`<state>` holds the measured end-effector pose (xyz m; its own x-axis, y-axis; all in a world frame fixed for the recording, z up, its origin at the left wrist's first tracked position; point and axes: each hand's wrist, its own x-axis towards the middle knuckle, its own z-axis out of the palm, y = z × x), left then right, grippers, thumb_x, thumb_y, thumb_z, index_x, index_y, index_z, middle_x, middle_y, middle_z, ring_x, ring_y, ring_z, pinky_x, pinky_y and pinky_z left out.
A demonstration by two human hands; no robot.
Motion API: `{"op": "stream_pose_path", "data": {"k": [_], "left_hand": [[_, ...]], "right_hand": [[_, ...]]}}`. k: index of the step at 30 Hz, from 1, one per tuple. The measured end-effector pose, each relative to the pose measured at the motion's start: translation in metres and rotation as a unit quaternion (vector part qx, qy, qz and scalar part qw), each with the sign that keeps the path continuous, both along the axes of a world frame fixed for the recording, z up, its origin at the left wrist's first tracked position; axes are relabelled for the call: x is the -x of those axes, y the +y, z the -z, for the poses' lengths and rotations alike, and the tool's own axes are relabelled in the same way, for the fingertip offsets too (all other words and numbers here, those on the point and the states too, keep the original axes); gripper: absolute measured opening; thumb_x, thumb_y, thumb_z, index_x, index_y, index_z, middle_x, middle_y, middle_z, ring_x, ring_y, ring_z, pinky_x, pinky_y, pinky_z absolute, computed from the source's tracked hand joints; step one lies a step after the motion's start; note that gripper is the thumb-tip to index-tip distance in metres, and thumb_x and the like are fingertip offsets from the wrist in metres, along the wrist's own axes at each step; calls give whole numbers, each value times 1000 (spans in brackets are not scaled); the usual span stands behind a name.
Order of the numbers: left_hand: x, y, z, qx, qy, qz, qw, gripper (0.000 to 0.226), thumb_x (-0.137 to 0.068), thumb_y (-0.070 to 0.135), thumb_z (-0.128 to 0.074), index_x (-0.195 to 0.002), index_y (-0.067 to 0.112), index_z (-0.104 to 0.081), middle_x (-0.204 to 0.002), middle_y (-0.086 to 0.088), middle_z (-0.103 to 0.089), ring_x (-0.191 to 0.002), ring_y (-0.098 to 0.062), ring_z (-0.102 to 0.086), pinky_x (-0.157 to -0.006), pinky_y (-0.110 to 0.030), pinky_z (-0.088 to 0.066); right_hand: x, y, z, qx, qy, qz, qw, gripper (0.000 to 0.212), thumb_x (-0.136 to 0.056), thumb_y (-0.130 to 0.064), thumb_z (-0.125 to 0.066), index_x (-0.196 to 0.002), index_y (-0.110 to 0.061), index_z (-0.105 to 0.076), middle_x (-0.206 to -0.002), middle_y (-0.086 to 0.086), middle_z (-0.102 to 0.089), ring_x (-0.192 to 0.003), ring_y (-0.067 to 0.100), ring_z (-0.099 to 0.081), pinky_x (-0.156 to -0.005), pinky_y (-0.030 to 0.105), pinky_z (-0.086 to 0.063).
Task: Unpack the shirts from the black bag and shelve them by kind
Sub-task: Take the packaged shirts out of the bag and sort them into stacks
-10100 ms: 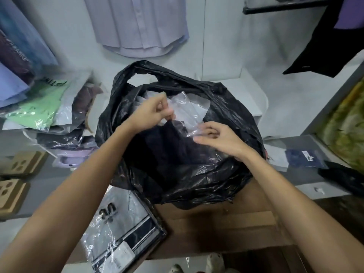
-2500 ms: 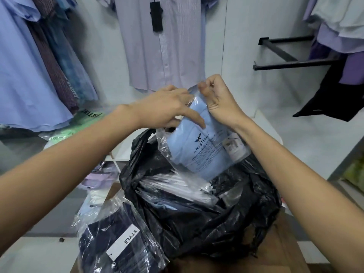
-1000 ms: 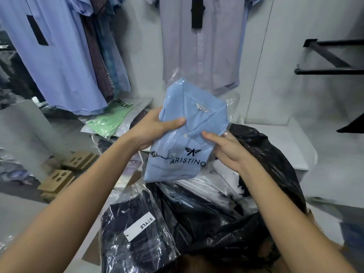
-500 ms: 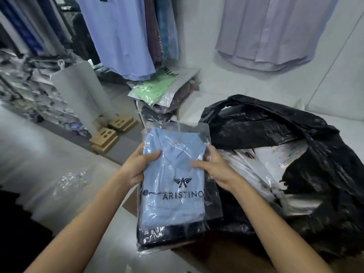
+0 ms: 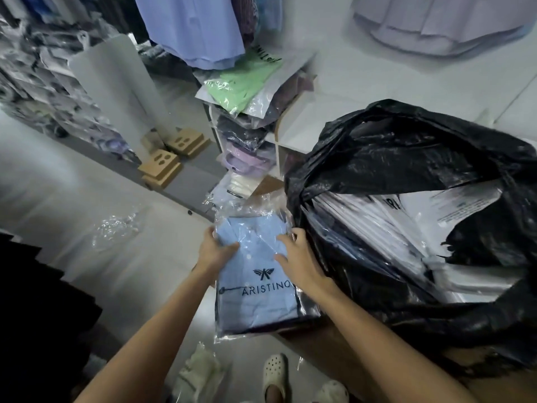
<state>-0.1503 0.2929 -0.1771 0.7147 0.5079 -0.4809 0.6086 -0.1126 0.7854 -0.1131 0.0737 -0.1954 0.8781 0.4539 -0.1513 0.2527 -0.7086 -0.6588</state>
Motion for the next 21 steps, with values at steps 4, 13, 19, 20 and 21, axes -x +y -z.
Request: {"op": "stream_pose_path", "data": {"k": [4,13,19,20,21], "left_hand": [[-20,-11,-24,-146,9,71,987,97,-80,25,-85,-158,29,-27,-148,-22,-31,-140,-42,-32,-119,-48,-31],[-64,-91,-84,-277,-264,416,825,27,-83,15,-82,-108,22,-73,-106,1,-63,-96,-14,-63,-88,-26,-49],[-91,-141,-57,-468,-223,540,664,44,-82,66,-56,-109,37,-75,-118,0,-60,-111,-30,-54,-87,-42,-41],[-96,-148,-61,-479,-215,543,656,32,-87,59,-59,-106,39,-75,-118,2,-59,-114,-30,-52,-87,-42,-38],[-101,-154,-66,-484,-214,546,650,23,-91,52,-62,-105,41,-76,-118,5,-60,-115,-28,-52,-87,-41,-35]], "right_hand": [[-1,4,-9,-22,-108,-25,994,37,-96,-12,-65,-131,-5,-58,-162,19,-19,-143,36,-39,-117,43,-40],[-9,-73,-73,-26,-299,47,953,25,-90,-6,-68,-115,-10,-66,-108,4,-55,-101,22,-54,-84,32,-51],[-15,-134,-74,127,-179,13,976,45,-84,-33,-78,-122,-13,-65,-118,2,-60,-117,22,-52,-98,33,-45],[-18,-138,-75,134,-177,19,975,37,-85,-36,-78,-113,-14,-67,-113,2,-60,-114,23,-54,-93,34,-46],[-20,-142,-75,131,-178,28,975,31,-85,-38,-78,-101,-14,-68,-105,1,-60,-107,23,-56,-87,35,-47]]}}
